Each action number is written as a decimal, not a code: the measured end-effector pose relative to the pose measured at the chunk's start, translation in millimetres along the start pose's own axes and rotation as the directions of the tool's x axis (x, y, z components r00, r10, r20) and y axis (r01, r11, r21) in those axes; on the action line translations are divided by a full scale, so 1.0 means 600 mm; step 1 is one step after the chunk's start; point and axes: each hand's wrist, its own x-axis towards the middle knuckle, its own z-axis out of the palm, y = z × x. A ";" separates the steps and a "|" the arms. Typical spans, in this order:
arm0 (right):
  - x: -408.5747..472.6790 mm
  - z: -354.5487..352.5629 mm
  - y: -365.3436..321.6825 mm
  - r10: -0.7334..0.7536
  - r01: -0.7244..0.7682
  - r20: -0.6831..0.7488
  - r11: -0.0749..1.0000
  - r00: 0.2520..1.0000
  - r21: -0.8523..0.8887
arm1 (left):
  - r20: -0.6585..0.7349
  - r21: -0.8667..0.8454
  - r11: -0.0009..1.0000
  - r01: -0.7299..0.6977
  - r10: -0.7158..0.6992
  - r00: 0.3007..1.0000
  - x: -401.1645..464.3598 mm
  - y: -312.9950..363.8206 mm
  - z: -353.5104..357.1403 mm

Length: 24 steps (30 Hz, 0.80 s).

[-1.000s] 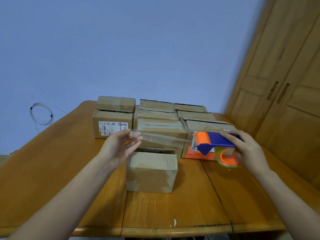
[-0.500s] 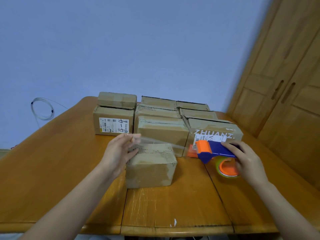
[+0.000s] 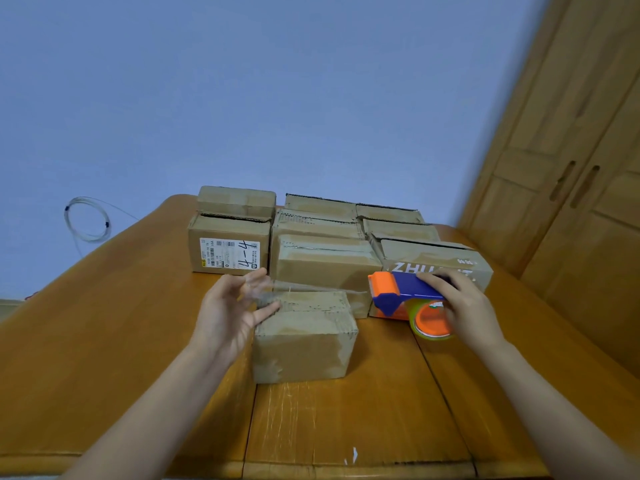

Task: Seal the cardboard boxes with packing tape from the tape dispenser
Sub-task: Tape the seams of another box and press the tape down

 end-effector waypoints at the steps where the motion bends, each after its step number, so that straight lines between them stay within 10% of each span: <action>1: 0.003 0.005 -0.002 -0.006 0.006 -0.002 1.000 1.000 0.011 | -0.012 -0.038 0.999 0.005 -0.006 1.000 -0.002 0.000 0.000; 24: -0.036 0.076 -0.024 -0.024 0.020 0.050 0.998 0.998 0.066 | -0.100 -0.341 0.940 -0.021 -0.015 0.995 0.002 -0.019 -0.042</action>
